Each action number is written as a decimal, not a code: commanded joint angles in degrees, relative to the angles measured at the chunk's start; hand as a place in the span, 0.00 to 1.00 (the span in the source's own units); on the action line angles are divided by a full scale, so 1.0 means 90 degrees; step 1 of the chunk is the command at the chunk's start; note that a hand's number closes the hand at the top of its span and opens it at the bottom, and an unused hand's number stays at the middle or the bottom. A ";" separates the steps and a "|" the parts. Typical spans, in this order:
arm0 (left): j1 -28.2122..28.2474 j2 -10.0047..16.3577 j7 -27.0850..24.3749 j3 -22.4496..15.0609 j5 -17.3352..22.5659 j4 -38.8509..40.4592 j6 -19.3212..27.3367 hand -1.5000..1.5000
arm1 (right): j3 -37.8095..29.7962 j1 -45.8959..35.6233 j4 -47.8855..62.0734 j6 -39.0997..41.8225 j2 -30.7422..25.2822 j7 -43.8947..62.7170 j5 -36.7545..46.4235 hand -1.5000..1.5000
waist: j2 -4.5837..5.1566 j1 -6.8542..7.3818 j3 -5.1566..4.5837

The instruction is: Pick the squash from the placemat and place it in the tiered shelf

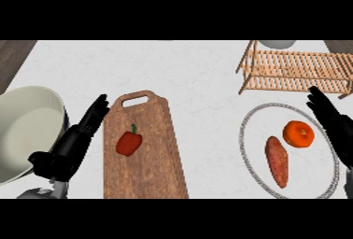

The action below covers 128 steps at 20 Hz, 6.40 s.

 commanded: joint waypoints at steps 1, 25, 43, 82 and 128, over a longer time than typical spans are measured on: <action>0.0133 -0.0137 0.0173 0.0238 0.0037 0.0282 0.0067 0.50 | -0.0547 0.0100 0.0571 0.0264 -0.0229 -0.0845 -0.0015 1.00 | -0.0048 -0.0098 0.0030; 0.0243 -0.0271 0.1282 0.1210 0.0711 0.1969 0.0074 0.50 | -0.2167 0.0872 0.1755 0.2448 -0.2221 -0.1814 -0.0342 0.00 | -0.0076 -0.0142 0.0015; 0.0277 -0.0627 0.1285 0.1320 0.0524 0.1871 -0.0020 0.50 | -0.0470 -0.0881 0.0006 0.0972 -0.1514 0.3305 0.1203 0.00 | -0.0051 -0.0035 0.0025; 0.0199 -0.1410 0.1183 0.1946 -0.0449 0.2202 -0.0380 0.50 | -0.0039 -0.0843 0.1649 0.0069 0.0534 0.2809 0.4881 0.00 | -0.0054 -0.0094 0.0027; 0.0199 -0.1307 0.1706 0.2410 -0.0402 0.1747 -0.0644 0.50 | -0.0141 -0.1122 -0.4418 0.2221 0.0975 0.3111 0.3896 1.00 | -0.0110 -0.0222 0.0017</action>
